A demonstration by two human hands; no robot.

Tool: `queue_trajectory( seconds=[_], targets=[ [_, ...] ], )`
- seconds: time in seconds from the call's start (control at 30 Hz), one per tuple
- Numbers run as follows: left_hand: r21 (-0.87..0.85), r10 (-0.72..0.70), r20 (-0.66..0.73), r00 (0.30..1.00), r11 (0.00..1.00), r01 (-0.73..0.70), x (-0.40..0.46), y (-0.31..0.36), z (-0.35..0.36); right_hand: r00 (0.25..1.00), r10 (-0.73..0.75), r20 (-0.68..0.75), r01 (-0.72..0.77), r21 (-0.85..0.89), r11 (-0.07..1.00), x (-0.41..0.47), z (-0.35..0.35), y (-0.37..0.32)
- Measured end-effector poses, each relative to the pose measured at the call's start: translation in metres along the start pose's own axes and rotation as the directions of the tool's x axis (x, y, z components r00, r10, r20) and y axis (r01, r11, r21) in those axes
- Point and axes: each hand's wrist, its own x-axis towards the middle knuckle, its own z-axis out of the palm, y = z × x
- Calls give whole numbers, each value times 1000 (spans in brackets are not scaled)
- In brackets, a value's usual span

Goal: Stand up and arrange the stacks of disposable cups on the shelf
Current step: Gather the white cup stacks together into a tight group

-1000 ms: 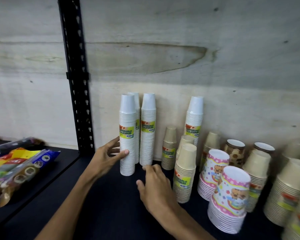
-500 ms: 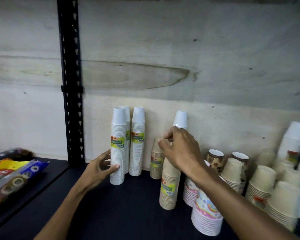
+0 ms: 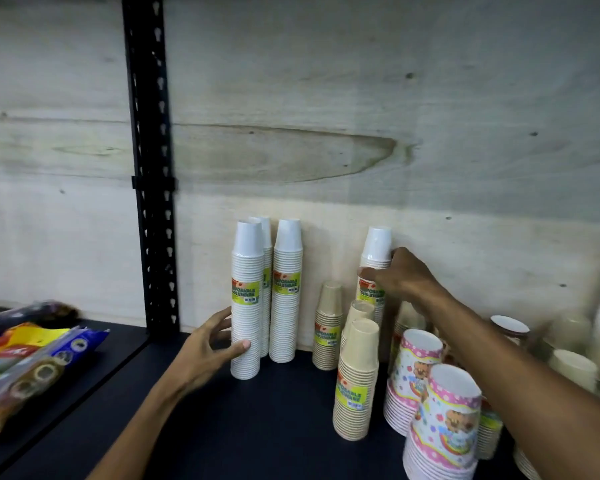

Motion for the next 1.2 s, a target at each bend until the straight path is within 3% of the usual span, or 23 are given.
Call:
queue_trajectory(
  seconds=[0.4,0.83,1.0,1.2],
  targets=[
    [-62,1,27,1000,998,1,0,-2,2,990,-69,-122,85,134,987,-3,-22,-17],
    [-34,-27,65,998,999,30,-4,-3,2,867,-268,-419,416,315,853,-39,-91,-98],
    [-22,-37,68,997,999,38,-4,-4,0,896,-284,-342,407,373,834,-46,-65,-115],
    [-15,-43,77,996,999,44,-6,0,0,946,-263,-188,314,344,885,-52,-16,-107]
  ],
)
